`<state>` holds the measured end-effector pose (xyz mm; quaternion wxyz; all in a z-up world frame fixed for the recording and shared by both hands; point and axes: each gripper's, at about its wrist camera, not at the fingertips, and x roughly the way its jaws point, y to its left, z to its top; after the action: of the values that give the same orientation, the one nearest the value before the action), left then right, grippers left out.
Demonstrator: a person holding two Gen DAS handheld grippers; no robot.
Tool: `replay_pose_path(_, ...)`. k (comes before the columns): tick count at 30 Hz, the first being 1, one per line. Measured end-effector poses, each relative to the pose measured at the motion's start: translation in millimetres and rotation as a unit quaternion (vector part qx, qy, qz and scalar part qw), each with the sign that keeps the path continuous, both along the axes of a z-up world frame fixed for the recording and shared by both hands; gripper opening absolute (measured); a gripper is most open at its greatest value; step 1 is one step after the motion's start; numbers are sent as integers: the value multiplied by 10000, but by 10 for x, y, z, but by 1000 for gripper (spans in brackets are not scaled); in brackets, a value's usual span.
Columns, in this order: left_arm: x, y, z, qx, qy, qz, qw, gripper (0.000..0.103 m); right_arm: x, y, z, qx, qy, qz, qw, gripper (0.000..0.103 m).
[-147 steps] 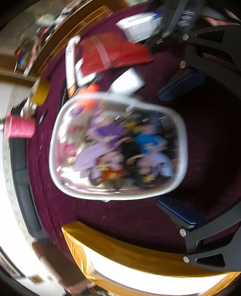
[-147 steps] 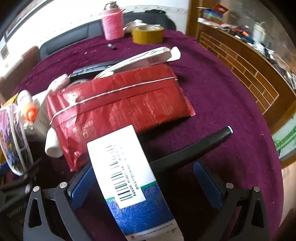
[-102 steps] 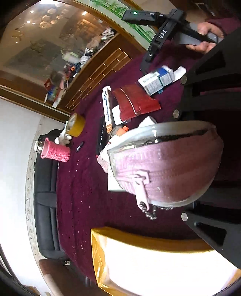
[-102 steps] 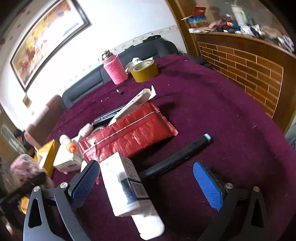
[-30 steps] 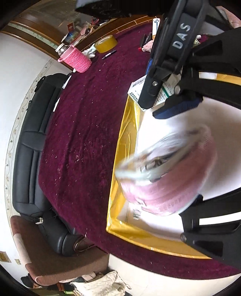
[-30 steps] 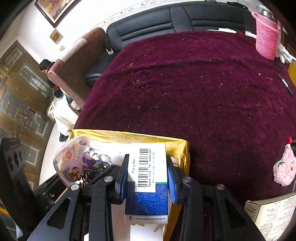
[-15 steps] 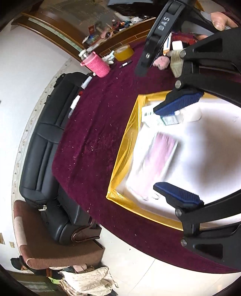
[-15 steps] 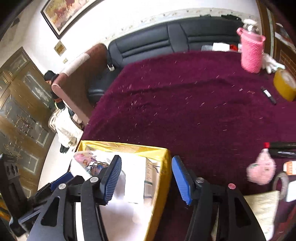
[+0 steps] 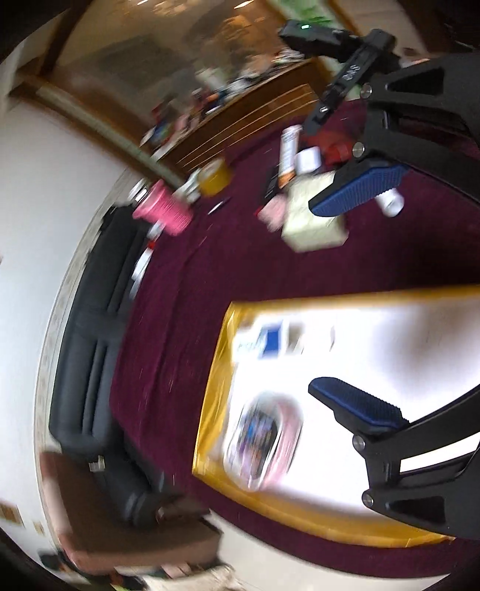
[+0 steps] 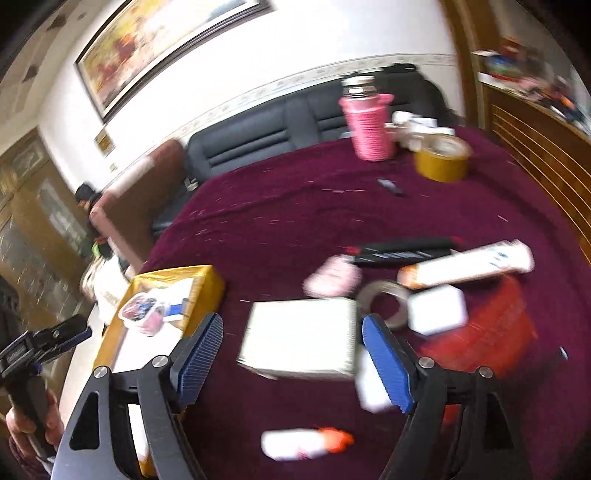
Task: Organize objects
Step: 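Grasp the white dropper bottle with orange cap with the left tool, then grasp the white medicine box with the right tool while the left tool holds the bottle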
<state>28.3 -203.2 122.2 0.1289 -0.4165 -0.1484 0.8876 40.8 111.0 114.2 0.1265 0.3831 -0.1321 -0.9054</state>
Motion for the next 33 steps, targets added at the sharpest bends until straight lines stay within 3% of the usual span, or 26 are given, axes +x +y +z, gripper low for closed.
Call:
replay_pose_path(7, 191, 1107, -328, -313, -136, -1067, 9937, 88, 342, 699, -296, -124, -74, -547, 9984, 86)
replay_pose_path(9, 268, 1378, -429, -645, -36, -1384, 9883, 88, 393, 819, -388, -251, -147, -615, 9977, 86)
replay_pose_path(12, 388, 1736, -584, -1502, 299, -1821, 9713, 88, 427, 994, -505, -412, -251, -696, 9964, 86)
replay_pose_path(15, 444, 1936, -708, -2276, 537, -2122, 9489, 88, 489, 1139, -571, -528, -288, -747, 9954, 86)
replay_pose_path(21, 302, 2141, -957, -2713, 508, -2313, 9329, 87, 547, 1361, -648, -694, -370, -877, 9930, 87)
replay_pose_path(22, 291, 2183, -1020, -2824, 491, -2364, 9284, 79, 548, 1386, -664, -732, -407, -899, 9924, 87)
replay_pose_path(23, 276, 2234, -1090, -2901, 424, -2443, 9243, 63, 549, 1403, -676, -761, -431, -911, 9920, 87)
replay_pose_path(24, 282, 2257, -1122, -2851, 400, -2516, 9240, 56, 556, 1413, -678, -766, -442, -917, 9919, 87)
replay_pose_path(25, 298, 2260, -1103, -2722, 422, -2540, 9271, 34, 564, 1414, -671, -743, -439, -915, 9921, 87)
replay_pose_path(26, 304, 2279, -1108, -2717, 339, -2548, 9274, 26, 569, 1406, -659, -714, -427, -903, 9924, 87)
replay_pose_path(30, 364, 2271, -1097, -2656, 372, -2411, 9327, 26, 562, 1290, -587, -599, -378, -785, 9944, 87)
replay_pose_path(33, 386, 2147, -1021, -2414, 368, -2195, 9446, 26, 529, 1138, -542, -469, -349, -627, 9963, 88)
